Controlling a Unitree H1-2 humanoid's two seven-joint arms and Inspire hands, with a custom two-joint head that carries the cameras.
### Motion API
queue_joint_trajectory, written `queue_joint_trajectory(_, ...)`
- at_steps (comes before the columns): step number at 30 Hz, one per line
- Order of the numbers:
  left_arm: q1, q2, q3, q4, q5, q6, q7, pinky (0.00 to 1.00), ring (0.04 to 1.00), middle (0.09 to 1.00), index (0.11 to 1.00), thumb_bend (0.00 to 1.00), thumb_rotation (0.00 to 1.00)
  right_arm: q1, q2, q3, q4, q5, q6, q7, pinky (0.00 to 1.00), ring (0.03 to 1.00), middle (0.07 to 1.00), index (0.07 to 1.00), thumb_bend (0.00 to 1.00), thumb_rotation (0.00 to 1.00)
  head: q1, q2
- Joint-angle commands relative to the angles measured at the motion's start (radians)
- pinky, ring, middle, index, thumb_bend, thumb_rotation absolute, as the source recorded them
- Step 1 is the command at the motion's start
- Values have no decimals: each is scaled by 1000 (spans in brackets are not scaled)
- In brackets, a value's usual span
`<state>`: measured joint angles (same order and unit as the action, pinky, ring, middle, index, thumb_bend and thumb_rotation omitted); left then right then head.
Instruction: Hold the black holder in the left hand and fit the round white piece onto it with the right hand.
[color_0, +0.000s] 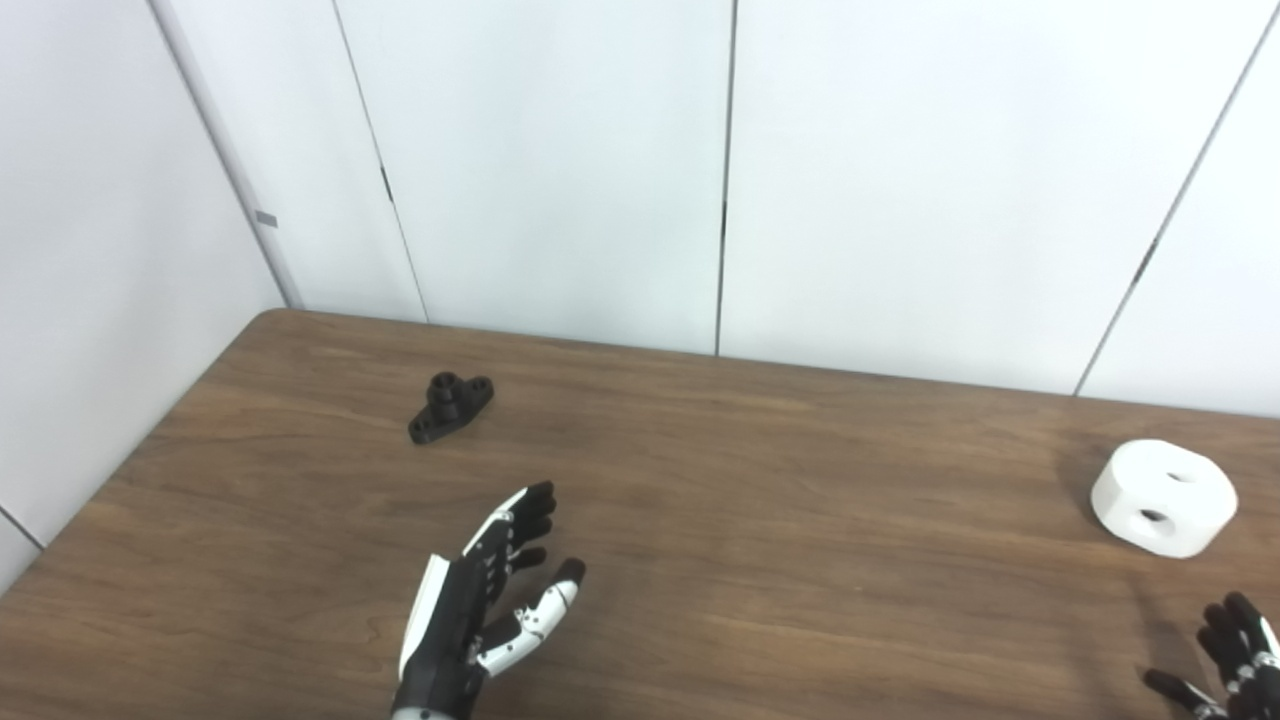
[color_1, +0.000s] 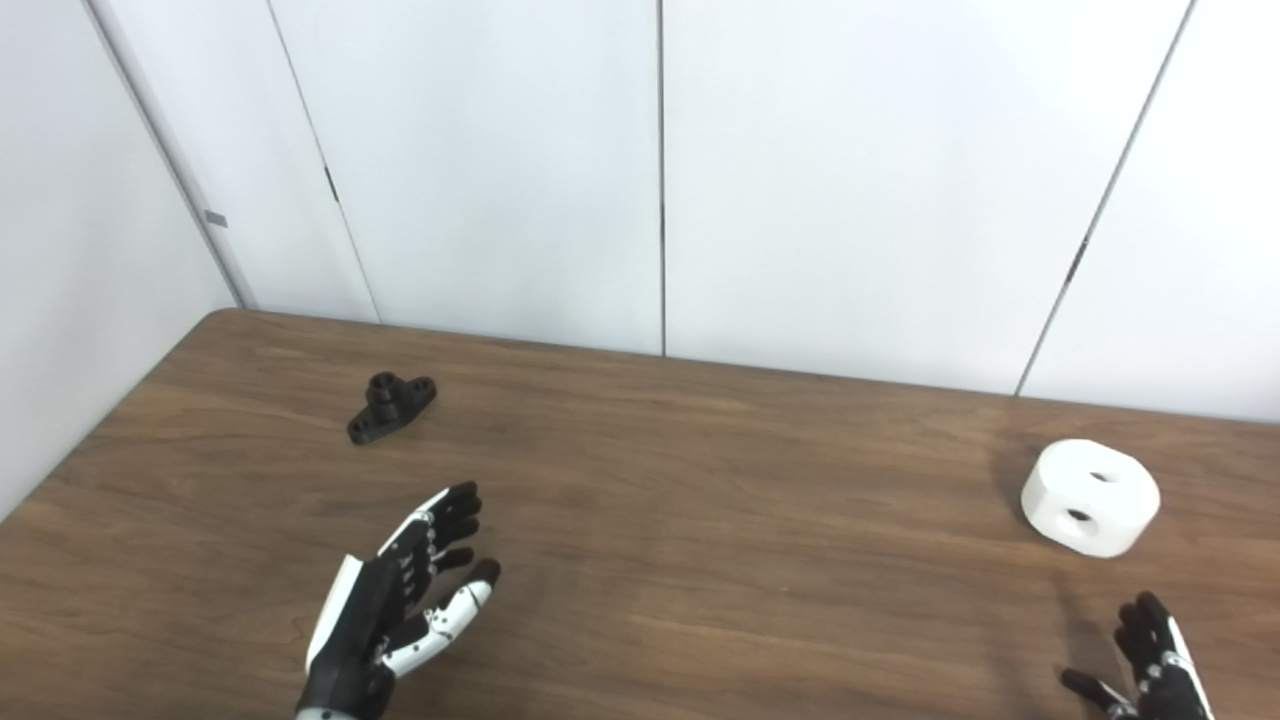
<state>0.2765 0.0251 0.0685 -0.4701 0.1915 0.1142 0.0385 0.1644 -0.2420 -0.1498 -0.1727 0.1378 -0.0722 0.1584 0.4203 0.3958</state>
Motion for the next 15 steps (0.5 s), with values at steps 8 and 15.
queue_joint_trajectory(8,13,75,103,-115,165,65,-5,782,828,838,838,740,71,13,-14,-13,-5,-10,24,-16,988,992,985,1000,532,1000,-26,2)
queue_joint_trajectory(15,-93,124,148,-97,251,149,-6,851,867,866,859,711,147,17,-15,-11,-9,-6,22,-15,992,987,983,1000,510,1000,-41,5)
